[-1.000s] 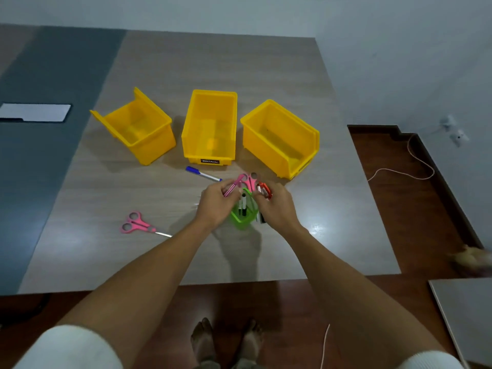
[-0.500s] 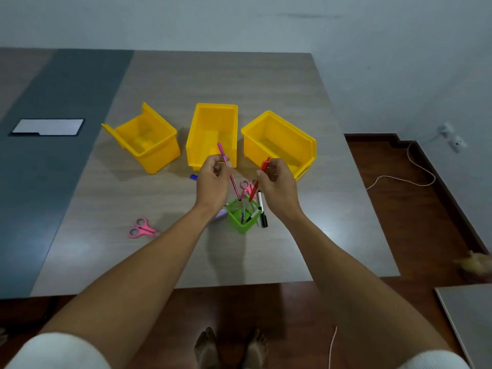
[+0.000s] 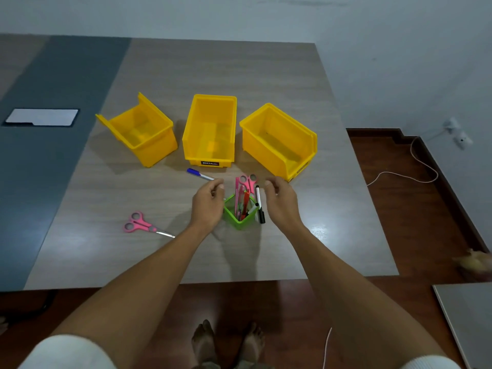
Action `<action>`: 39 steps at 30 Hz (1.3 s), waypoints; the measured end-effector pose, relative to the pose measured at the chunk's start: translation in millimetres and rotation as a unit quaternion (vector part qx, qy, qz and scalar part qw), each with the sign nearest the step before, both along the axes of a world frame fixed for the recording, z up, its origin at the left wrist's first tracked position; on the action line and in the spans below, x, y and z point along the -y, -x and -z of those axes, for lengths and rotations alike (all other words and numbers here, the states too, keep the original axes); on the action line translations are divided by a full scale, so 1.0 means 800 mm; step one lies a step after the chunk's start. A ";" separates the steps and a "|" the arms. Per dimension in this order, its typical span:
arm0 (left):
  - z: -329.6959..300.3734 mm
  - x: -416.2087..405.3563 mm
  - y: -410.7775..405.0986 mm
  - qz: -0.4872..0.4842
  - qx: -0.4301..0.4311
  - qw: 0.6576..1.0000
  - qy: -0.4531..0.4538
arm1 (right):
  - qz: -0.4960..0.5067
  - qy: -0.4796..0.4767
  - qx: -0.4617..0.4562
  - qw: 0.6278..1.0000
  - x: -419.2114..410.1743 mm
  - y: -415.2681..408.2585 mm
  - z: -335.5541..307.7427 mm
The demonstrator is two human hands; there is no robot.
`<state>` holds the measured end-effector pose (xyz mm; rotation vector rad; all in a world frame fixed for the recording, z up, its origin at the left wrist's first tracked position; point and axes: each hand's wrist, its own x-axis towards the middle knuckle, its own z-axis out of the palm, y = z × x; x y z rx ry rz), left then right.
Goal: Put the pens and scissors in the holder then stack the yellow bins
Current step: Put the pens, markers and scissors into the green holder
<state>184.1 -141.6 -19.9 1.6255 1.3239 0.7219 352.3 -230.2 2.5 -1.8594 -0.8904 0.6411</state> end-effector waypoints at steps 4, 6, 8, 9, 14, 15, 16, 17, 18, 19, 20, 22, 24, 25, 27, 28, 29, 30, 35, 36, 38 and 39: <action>0.007 -0.019 0.028 -0.003 -0.083 0.996 -0.024 | 0.017 0.006 -0.006 1.000 0.001 -0.019 0.003; 0.008 -0.028 0.041 0.014 -0.134 0.990 -0.038 | 0.013 0.026 0.003 1.000 0.000 -0.033 0.009; 0.009 -0.032 0.053 0.028 -0.178 0.983 -0.044 | 0.007 0.044 0.007 0.999 0.001 -0.044 0.018; 0.009 -0.033 0.059 0.034 -0.197 0.979 -0.045 | 0.002 0.055 0.012 0.998 0.002 -0.047 0.023; 0.014 -0.040 0.069 0.085 -0.260 0.961 -0.041 | -0.038 0.128 0.037 0.990 -0.004 -0.048 0.043; 0.015 -0.044 0.068 0.094 -0.264 0.959 -0.042 | -0.046 0.140 0.039 0.988 -0.009 -0.047 0.046; 0.017 -0.050 0.065 0.103 -0.265 0.958 -0.044 | -0.053 0.152 0.042 0.986 -0.015 -0.046 0.048; 0.020 -0.056 0.062 0.112 -0.265 0.957 -0.047 | -0.055 0.165 0.046 0.984 -0.021 -0.044 0.053; 0.023 -0.063 0.057 0.122 -0.265 0.955 -0.045 | -0.055 0.177 0.047 0.982 -0.026 -0.042 0.057; 0.026 -0.070 0.051 0.133 -0.265 0.954 -0.041 | -0.054 0.189 0.046 0.980 -0.030 -0.040 0.062; 0.029 -0.076 0.045 0.144 -0.266 0.953 -0.034 | -0.055 0.196 0.047 0.978 -0.035 -0.038 0.067; 0.036 -0.094 0.031 0.176 -0.265 0.948 -0.014 | -0.061 0.210 0.059 0.974 -0.048 -0.037 0.075; 0.044 -0.110 0.021 0.218 -0.262 0.940 0.009 | -0.064 0.230 0.077 0.968 -0.062 -0.037 0.080; 0.046 -0.115 0.017 0.241 -0.264 0.934 0.012 | -0.057 0.241 0.082 0.965 -0.067 -0.036 0.080; 0.050 -0.127 0.011 0.281 -0.276 0.919 -0.001 | -0.034 0.265 0.091 0.959 -0.076 -0.034 0.084; 0.052 -0.133 0.007 0.303 -0.285 0.909 -0.006 | -0.026 0.277 0.095 0.956 -0.079 -0.033 0.085; 0.054 -0.136 0.005 0.325 -0.294 0.899 -0.008 | -0.021 0.287 0.095 0.953 -0.080 -0.034 0.085; 0.056 -0.138 0.002 0.346 -0.307 0.886 -0.008 | -0.015 0.291 0.092 0.952 -0.080 -0.037 0.086; 0.059 -0.149 -0.006 0.396 -0.343 0.850 -0.048 | -0.002 0.245 0.070 0.967 -0.094 -0.051 0.082; 0.059 -0.151 -0.005 0.391 -0.346 0.851 -0.051 | -0.003 0.230 0.064 0.971 -0.101 -0.052 0.079; 0.058 -0.155 -0.001 0.354 -0.318 0.879 -0.033 | -0.021 0.230 0.055 0.971 -0.114 -0.054 0.079; 0.057 -0.157 0.002 0.322 -0.294 0.900 -0.019 | -0.038 0.248 0.056 0.966 -0.121 -0.054 0.080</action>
